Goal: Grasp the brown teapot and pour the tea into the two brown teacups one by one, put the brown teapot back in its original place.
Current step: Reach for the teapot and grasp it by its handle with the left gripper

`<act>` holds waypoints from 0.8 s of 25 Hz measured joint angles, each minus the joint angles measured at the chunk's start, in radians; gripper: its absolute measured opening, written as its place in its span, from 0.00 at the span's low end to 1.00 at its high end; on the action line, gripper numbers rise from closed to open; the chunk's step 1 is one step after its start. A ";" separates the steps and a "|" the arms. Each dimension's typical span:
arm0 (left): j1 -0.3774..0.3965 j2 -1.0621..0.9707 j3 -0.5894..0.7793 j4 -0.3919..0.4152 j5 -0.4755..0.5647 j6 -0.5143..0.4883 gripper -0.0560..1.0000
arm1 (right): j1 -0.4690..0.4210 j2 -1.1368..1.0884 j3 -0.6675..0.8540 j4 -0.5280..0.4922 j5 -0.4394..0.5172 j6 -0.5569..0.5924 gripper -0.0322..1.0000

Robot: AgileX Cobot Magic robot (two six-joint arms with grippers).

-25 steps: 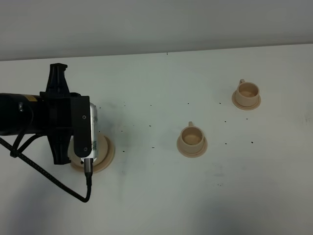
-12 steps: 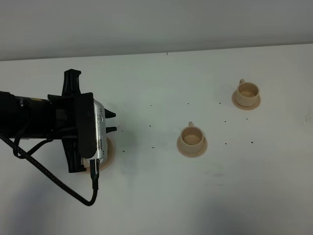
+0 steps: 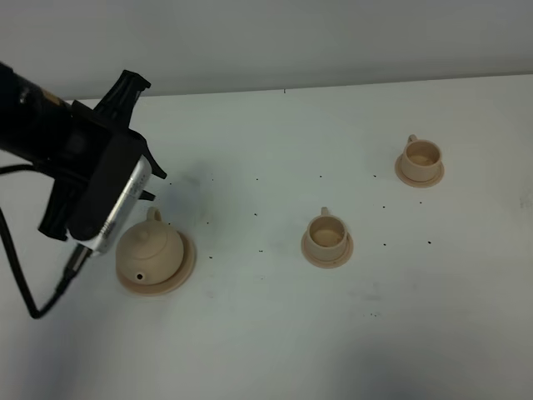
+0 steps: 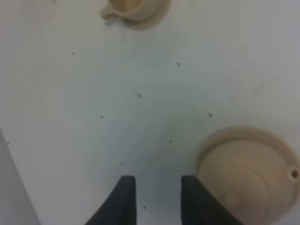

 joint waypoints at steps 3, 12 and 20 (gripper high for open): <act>0.024 0.122 -0.199 0.046 0.186 0.020 0.29 | 0.000 0.000 0.000 0.000 0.000 0.000 0.11; 0.016 0.381 -0.474 0.129 0.209 0.038 0.29 | 0.000 0.000 0.000 0.000 0.000 0.000 0.12; -0.002 0.436 -0.482 0.168 0.210 0.039 0.29 | 0.000 0.000 0.000 0.001 0.000 0.000 0.13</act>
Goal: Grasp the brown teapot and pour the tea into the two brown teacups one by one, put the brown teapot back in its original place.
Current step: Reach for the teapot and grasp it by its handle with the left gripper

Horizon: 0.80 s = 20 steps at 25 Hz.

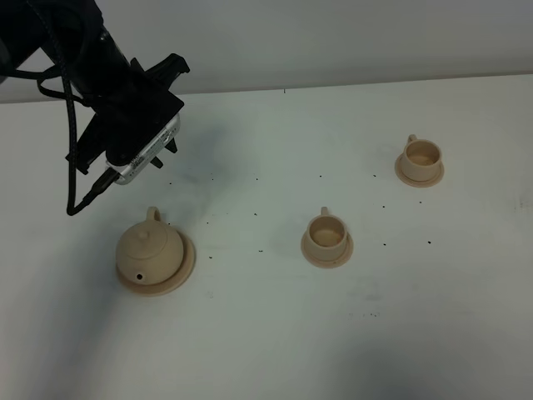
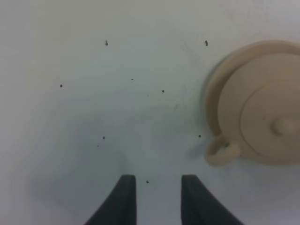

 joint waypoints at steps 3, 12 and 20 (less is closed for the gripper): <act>0.000 0.001 0.000 0.051 0.000 0.000 0.29 | 0.000 0.000 0.000 0.000 0.000 0.000 0.13; 0.000 0.001 0.000 0.137 0.000 0.000 0.18 | 0.000 0.000 0.000 0.000 0.000 0.000 0.14; 0.000 0.077 0.000 0.108 0.000 0.000 0.04 | 0.000 0.000 0.000 0.000 0.000 0.000 0.16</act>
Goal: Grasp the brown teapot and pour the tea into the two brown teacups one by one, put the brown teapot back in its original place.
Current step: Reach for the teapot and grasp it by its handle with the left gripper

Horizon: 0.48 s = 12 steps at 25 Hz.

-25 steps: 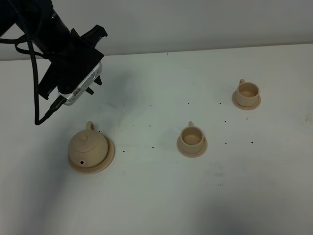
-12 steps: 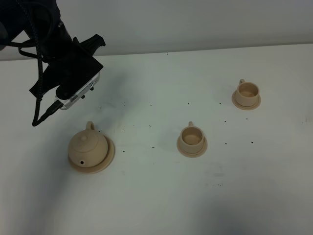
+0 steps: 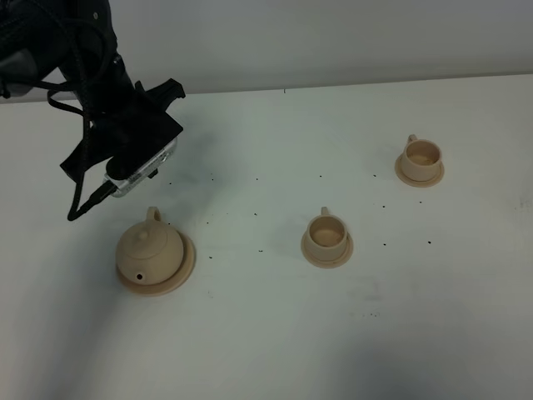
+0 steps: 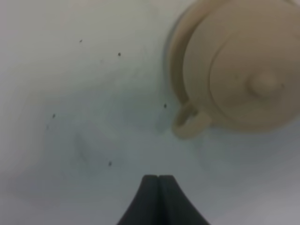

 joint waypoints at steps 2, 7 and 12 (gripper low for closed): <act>0.000 0.007 0.000 -0.006 0.000 0.000 0.04 | 0.000 0.000 0.000 0.000 0.000 0.000 0.16; 0.000 0.017 0.000 -0.007 0.000 0.000 0.05 | 0.000 0.000 0.000 0.000 0.000 0.000 0.17; 0.000 0.054 0.000 -0.031 0.000 -0.104 0.09 | 0.000 0.000 0.000 0.000 0.000 0.000 0.17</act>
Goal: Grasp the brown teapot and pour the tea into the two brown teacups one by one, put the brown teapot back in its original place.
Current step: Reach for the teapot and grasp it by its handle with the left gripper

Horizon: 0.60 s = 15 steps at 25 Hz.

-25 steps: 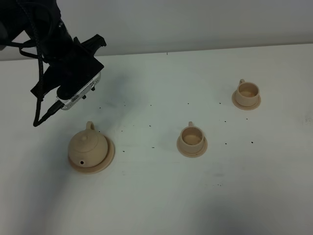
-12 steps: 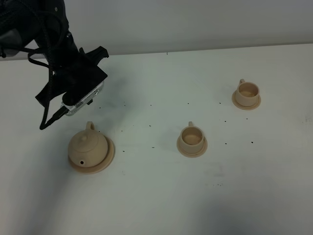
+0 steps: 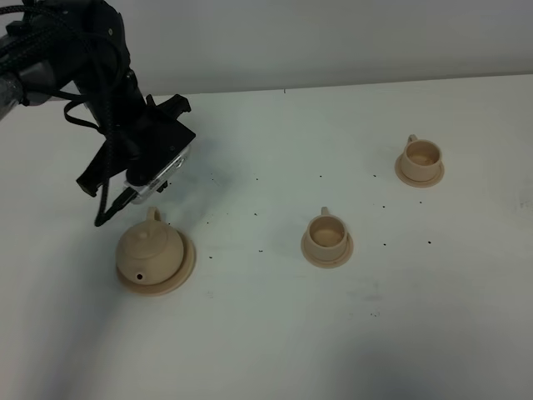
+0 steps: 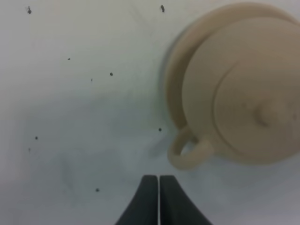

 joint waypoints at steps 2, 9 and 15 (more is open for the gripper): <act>0.000 0.012 0.000 -0.007 -0.007 -0.081 0.11 | 0.000 0.000 0.000 0.000 0.000 0.000 0.17; 0.000 0.029 0.000 -0.024 -0.028 -0.177 0.16 | 0.000 0.000 0.000 0.000 0.000 0.000 0.18; 0.000 0.062 0.000 -0.024 -0.031 -0.179 0.16 | 0.000 0.000 0.000 0.000 0.000 0.000 0.18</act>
